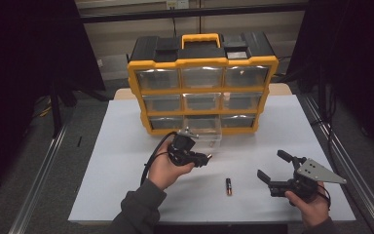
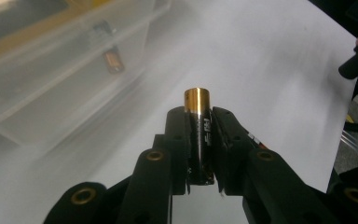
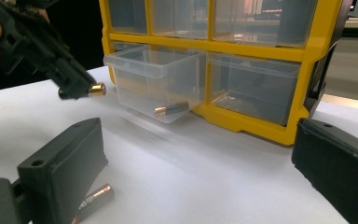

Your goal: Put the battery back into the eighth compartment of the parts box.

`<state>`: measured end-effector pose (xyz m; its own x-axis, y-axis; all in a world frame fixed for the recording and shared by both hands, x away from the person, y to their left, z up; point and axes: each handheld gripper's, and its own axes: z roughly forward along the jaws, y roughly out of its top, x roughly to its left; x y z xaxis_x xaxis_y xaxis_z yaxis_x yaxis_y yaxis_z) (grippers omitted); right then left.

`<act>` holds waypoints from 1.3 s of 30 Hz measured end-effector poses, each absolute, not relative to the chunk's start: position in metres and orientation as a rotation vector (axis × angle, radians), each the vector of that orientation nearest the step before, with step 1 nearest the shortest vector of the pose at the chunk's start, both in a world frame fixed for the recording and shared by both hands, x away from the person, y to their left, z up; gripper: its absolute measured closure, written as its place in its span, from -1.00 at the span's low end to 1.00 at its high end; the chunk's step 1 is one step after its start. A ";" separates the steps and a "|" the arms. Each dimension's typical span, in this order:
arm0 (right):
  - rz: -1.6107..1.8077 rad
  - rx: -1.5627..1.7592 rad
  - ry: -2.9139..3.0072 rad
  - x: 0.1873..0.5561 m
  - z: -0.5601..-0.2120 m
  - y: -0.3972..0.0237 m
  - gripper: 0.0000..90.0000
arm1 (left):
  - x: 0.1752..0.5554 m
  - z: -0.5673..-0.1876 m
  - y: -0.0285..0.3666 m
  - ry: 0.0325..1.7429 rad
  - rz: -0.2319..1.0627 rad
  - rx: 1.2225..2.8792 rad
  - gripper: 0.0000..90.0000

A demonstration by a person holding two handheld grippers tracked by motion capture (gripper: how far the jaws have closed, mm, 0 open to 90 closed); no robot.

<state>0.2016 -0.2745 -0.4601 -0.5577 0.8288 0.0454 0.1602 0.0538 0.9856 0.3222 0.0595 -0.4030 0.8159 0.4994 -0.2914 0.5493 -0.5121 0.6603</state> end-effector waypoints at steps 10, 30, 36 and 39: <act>1.547 0.993 1.775 0.201 -0.460 -0.275 -0.95 | 0.339 -0.385 0.057 0.786 -0.071 2.182 0.72; 1.552 0.992 1.775 0.201 -0.460 -0.275 -0.95 | 0.370 -0.363 0.049 0.853 -0.017 2.155 0.72; 1.553 0.994 1.774 0.201 -0.460 -0.275 -0.95 | 0.378 -0.360 0.045 0.866 -0.007 2.154 0.72; 1.553 0.994 1.774 0.201 -0.460 -0.275 -0.95 | 0.383 -0.358 0.044 0.880 -0.002 2.141 0.72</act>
